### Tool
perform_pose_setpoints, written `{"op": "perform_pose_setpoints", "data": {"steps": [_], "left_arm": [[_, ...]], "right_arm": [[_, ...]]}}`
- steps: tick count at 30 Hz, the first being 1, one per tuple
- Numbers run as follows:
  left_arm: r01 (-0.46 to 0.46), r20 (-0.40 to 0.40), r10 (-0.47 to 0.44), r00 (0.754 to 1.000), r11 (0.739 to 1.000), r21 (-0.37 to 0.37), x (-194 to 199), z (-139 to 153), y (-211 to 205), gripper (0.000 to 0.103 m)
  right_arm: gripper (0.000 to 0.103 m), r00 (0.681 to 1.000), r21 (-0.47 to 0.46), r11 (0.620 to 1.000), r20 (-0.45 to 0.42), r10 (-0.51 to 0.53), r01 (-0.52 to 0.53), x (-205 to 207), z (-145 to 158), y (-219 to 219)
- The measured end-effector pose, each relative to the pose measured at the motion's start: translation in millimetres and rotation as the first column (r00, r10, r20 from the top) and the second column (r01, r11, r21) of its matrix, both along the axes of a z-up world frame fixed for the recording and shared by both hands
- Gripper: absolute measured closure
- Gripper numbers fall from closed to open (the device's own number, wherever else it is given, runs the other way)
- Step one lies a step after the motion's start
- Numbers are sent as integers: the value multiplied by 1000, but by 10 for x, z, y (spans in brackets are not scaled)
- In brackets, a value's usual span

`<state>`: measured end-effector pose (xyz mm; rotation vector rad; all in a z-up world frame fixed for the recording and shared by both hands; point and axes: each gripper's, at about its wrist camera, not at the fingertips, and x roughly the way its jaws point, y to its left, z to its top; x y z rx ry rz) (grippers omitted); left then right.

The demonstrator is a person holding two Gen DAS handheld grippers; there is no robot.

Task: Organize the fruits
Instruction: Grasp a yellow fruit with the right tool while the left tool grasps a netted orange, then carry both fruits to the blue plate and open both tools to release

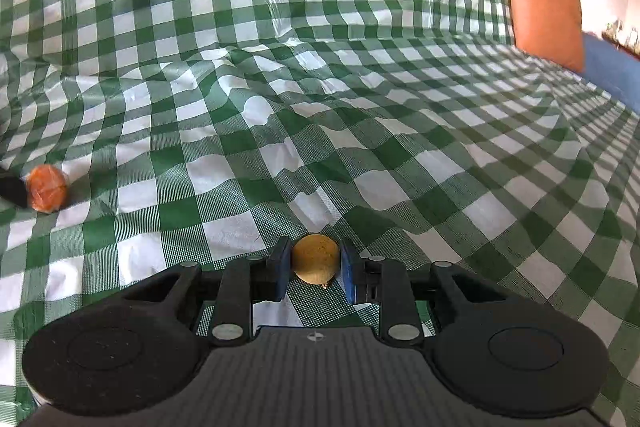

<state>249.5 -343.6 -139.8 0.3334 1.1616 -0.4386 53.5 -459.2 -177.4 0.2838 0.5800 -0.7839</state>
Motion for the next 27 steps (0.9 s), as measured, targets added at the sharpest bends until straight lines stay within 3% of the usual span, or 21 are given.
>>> {"op": "perform_pose_setpoints", "data": {"steps": [4,5,9,12,17,22,27], "left_arm": [[-46,-26,45,999,999,-7,157,-113,-25,0],[-57,-33,56,998,998,-29,184,-106,-1,5],[-37,-33,35,999,997,-61,251,-40,51,61],[-27,-39,24,999,997,-78,262,27,87,62],[-14,19,16,1000,994,-107,-18,350,322,62],[-8,54,16,998,990,-137,-614,828,887,62],[-52,51,58,997,992,-113,-1340,1147,1615,62]], "right_arm": [[76,1000,-17,1000,0,9,-9,26,-36,-14],[76,1000,-17,1000,2,9,-9,31,-44,-18],[76,1000,-35,999,-7,16,-16,24,15,36],[76,1000,-36,999,-6,23,-23,25,26,16],[76,1000,-27,999,-11,23,-24,7,70,4],[76,999,-1,999,-4,52,-52,-121,335,131],[76,977,17,977,29,212,-213,-590,785,618]]}}
